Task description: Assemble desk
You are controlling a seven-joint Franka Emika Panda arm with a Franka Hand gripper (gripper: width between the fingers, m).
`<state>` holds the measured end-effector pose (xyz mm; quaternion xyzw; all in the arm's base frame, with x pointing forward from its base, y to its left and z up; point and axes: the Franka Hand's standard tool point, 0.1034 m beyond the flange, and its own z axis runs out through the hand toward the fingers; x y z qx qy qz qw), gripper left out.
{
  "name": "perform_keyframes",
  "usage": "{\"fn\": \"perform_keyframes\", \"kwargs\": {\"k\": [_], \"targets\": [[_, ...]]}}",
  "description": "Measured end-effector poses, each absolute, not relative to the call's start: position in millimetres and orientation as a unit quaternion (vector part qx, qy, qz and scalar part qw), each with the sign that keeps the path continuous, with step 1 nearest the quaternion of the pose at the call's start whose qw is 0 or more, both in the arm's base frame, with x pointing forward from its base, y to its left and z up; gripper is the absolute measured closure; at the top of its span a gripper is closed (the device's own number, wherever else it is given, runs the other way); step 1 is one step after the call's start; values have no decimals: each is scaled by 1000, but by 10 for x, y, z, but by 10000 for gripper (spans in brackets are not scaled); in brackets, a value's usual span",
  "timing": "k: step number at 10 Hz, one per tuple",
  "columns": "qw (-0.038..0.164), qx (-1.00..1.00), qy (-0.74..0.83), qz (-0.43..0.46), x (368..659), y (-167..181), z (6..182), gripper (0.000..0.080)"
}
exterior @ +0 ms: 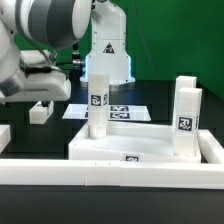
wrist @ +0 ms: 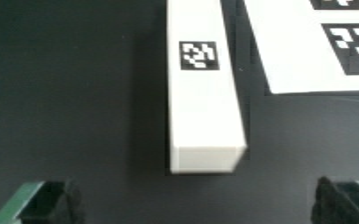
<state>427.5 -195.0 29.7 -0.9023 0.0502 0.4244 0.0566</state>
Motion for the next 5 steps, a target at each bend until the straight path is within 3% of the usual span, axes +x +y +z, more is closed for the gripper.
{"fn": "perform_keyframes", "kwargs": {"k": [2, 5], "targets": [[49, -904, 47, 422, 4093, -1880, 131, 150], [48, -887, 72, 454, 3982, -1783, 138, 150]]}}
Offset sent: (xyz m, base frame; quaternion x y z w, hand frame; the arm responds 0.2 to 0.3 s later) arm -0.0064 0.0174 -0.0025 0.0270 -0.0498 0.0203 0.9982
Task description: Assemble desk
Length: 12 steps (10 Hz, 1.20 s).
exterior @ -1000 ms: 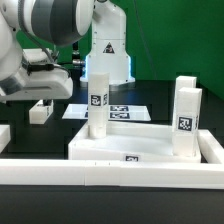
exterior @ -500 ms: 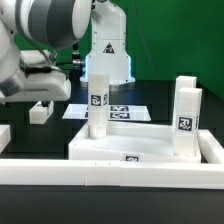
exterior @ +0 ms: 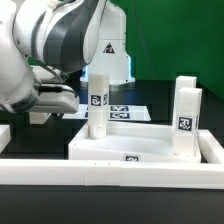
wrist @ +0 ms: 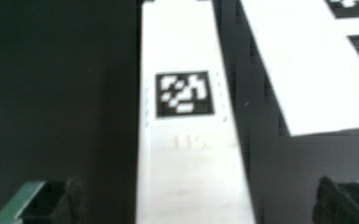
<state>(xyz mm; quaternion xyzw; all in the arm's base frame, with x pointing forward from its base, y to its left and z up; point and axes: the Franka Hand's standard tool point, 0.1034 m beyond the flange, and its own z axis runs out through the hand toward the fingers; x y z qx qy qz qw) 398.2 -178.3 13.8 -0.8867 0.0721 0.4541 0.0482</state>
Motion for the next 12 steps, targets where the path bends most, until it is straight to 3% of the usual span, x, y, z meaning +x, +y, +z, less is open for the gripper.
{"fn": "perform_keyframes", "kwargs": {"k": [4, 6, 7, 12], "targets": [[48, -888, 72, 451, 3992, -1809, 126, 150], [48, -888, 73, 451, 3990, -1814, 126, 424], [48, -888, 73, 451, 3989, -1816, 126, 513], [48, -888, 74, 451, 3985, -1824, 126, 512]]}}
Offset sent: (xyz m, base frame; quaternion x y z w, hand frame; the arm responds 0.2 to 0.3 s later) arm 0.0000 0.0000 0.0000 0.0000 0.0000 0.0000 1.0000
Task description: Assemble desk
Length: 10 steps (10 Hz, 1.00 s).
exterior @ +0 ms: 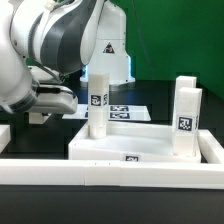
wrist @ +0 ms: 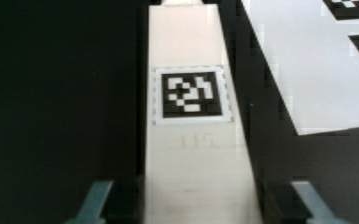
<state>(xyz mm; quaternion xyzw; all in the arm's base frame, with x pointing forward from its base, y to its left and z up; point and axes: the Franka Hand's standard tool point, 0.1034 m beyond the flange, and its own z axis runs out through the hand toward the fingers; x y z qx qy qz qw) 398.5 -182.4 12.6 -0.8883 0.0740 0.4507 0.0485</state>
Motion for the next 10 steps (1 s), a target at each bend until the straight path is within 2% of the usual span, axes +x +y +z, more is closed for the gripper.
{"fn": "perform_keyframes", "kwargs": {"k": [2, 3, 4, 6, 7, 8, 10], "targets": [[49, -889, 74, 450, 3992, -1828, 136, 512], [52, -891, 70, 445, 4037, -1840, 221, 512], [60, -891, 72, 444, 4092, -1856, 406, 512], [75, -898, 74, 428, 4251, -1852, 886, 512], [74, -903, 70, 417, 4317, -1828, 1048, 512], [62, -923, 63, 373, 4379, -1838, 1006, 512], [58, -943, 63, 321, 4383, -1847, 1002, 512]]}}
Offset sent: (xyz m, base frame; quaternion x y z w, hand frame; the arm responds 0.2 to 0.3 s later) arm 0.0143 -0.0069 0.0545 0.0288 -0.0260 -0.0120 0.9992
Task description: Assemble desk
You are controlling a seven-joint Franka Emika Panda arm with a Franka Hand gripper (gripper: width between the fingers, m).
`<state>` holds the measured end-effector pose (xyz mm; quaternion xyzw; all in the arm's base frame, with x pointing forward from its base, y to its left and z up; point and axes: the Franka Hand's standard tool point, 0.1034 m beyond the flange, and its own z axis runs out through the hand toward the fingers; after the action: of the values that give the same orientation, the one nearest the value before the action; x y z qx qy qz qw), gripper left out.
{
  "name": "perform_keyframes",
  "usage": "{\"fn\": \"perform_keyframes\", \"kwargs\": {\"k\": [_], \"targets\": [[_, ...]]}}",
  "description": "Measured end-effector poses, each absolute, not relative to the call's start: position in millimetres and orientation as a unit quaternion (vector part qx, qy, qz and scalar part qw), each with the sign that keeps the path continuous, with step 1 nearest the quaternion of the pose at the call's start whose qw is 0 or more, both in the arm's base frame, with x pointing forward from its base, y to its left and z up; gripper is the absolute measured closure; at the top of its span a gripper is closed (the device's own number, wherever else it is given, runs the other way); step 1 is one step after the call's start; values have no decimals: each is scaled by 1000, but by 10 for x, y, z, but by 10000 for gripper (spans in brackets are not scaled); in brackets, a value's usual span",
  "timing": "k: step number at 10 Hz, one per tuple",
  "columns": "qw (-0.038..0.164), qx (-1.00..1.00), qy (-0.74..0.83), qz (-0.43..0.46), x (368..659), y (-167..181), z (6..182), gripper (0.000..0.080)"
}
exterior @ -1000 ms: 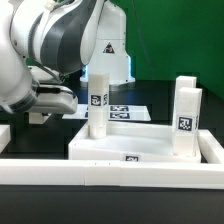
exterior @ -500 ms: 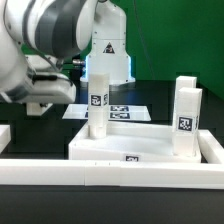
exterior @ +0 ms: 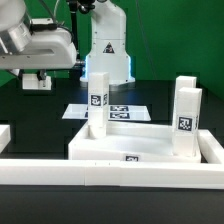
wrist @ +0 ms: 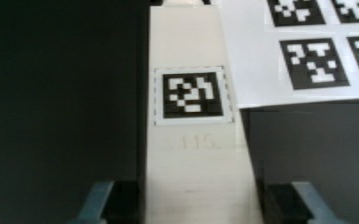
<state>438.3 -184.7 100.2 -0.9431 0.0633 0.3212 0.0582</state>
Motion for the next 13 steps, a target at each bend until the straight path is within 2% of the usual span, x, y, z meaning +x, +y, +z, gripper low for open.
{"fn": "perform_keyframes", "kwargs": {"k": [2, 3, 5, 6, 9, 10, 11, 12, 13], "targets": [[39, -965, 62, 251, 4540, -1777, 1053, 512], [42, -971, 50, 228, 4681, -1649, 1269, 511], [45, -983, 38, 172, 4944, -1642, 1707, 511], [40, -988, 33, 142, 5044, -1678, 1804, 511], [24, -998, 37, 41, 5094, -1731, 1747, 511], [25, -999, 45, 7, 5138, -1700, 1795, 511], [42, -997, 54, -26, 5344, -1559, 2040, 511], [49, -996, 52, -58, 5611, -1450, 2288, 511], [60, -992, 71, -89, 5710, -1372, 2376, 511]]}}
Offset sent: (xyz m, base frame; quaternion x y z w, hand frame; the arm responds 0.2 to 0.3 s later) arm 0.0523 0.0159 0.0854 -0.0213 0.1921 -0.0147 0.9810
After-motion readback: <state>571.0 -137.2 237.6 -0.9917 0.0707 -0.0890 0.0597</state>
